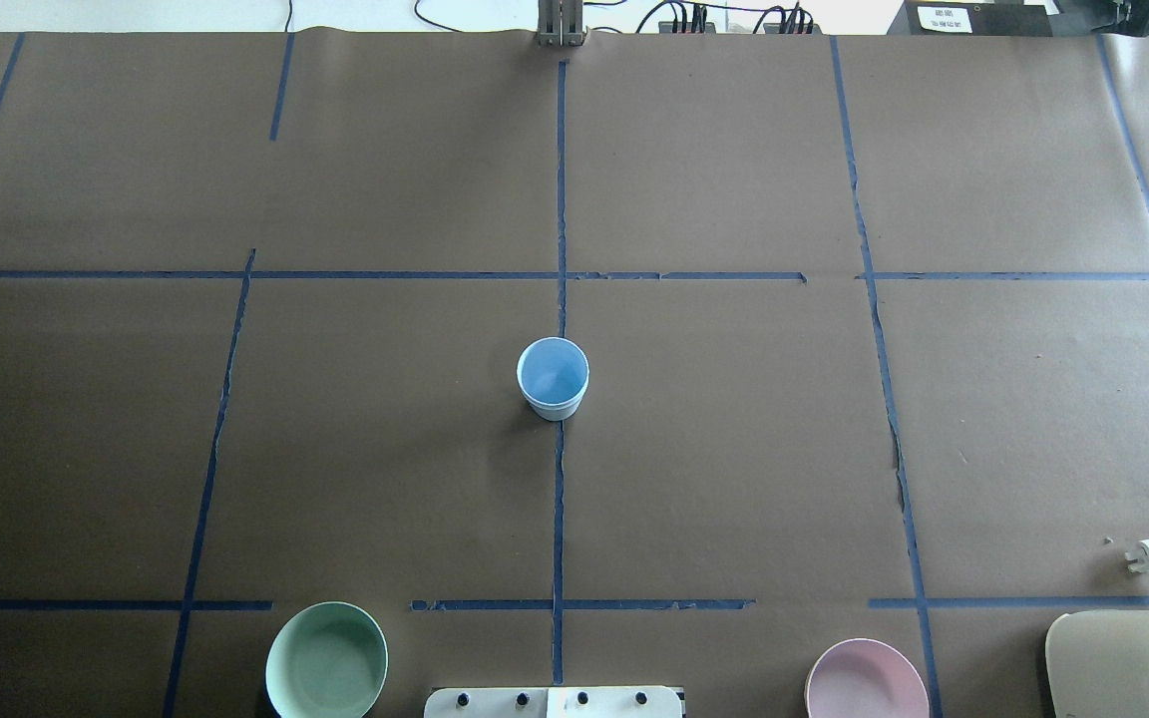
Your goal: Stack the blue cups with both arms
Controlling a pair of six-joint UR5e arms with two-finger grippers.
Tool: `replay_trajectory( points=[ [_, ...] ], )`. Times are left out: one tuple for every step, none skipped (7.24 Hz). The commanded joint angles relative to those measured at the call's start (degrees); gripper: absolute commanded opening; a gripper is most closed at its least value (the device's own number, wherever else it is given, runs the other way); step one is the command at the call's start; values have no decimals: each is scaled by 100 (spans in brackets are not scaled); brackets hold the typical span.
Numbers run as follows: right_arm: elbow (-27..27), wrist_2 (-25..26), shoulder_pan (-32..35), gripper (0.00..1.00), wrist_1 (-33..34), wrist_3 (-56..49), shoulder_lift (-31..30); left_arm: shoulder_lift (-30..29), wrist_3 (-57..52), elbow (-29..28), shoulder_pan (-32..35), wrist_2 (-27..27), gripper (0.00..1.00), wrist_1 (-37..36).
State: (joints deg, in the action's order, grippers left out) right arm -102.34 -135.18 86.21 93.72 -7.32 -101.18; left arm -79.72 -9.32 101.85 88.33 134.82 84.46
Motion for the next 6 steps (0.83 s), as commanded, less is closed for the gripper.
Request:
replay_trajectory(
  points=[
    [-5,-9,1,100,-3,3,2,0,0,-8,0,0,100,0],
    [-5,-9,1,100,-3,3,2,0,0,-8,0,0,100,0],
    [4,-9,1,100,-3,3,2,0,0,-16,0,9,100,0],
    [4,-9,1,100,-3,3,-7,0,0,-16,0,0,100,0],
    [-5,-9,1,100,-3,11,-7,0,0,-34,0,9,100,0],
    [-5,-9,1,100,-3,3,-7,0,0,-60,0,9,100,0]
  ],
)
